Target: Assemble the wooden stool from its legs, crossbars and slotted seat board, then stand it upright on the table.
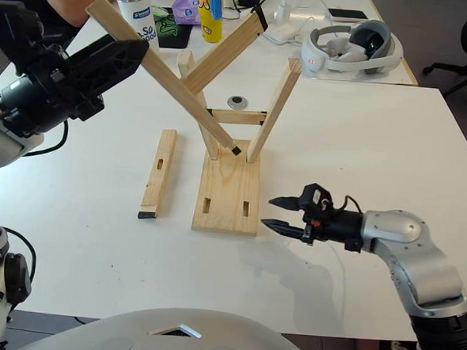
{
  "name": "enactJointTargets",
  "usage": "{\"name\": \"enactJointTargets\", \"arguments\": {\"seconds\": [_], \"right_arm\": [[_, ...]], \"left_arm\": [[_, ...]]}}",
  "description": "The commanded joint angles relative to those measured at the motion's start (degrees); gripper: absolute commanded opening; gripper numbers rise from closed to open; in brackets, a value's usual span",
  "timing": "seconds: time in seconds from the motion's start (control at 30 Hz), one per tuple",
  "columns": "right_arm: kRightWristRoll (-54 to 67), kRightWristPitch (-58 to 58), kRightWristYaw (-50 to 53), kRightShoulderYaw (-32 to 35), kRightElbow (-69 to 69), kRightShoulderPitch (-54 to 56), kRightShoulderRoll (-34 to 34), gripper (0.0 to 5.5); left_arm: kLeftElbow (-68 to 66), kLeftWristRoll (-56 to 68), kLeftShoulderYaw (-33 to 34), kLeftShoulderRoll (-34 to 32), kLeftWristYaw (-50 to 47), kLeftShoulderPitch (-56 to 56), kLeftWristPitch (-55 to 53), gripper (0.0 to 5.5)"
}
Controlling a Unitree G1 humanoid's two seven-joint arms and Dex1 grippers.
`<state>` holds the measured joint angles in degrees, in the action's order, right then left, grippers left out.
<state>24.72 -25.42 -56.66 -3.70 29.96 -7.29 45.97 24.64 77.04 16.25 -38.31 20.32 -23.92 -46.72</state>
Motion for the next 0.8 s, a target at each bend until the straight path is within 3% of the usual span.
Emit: {"name": "enactJointTargets", "arguments": {"seconds": [0.03,0.2,0.33,0.43,0.6,0.8], "right_arm": [[-9.3,9.6,4.8,-6.6,0.8,-1.3,-4.6,1.57],[-23.7,21.7,8.1,-16.6,-5.3,-1.1,-7.5,0.74],[-25.9,22.2,6.8,-22.0,-9.3,-2.0,-8.9,0.08],[-28.4,21.5,7.2,-24.3,-12.3,-0.8,-9.9,0.00],[-32.4,19.0,13.9,-24.0,-16.1,0.5,-14.1,0.00],[-33.7,19.2,17.6,-20.0,-20.6,4.5,-14.1,0.00]], "left_arm": [[1.4,-3.1,-1.4,0.2,1.6,-0.5,1.1,2.07],[0.6,-4.3,-2.3,0.4,3.6,-1.0,0.8,2.07],[-1.2,-5.4,-3.6,0.2,6.4,-3.2,0.4,2.07],[-2.8,-7.9,-5.7,-0.1,9.5,-4.9,0.3,2.07],[-5.4,-13.3,-8.1,-1.6,14.6,-9.2,0.4,2.07],[-6.0,-17.2,-7.7,-4.1,19.4,-8.9,0.2,2.07]]}}
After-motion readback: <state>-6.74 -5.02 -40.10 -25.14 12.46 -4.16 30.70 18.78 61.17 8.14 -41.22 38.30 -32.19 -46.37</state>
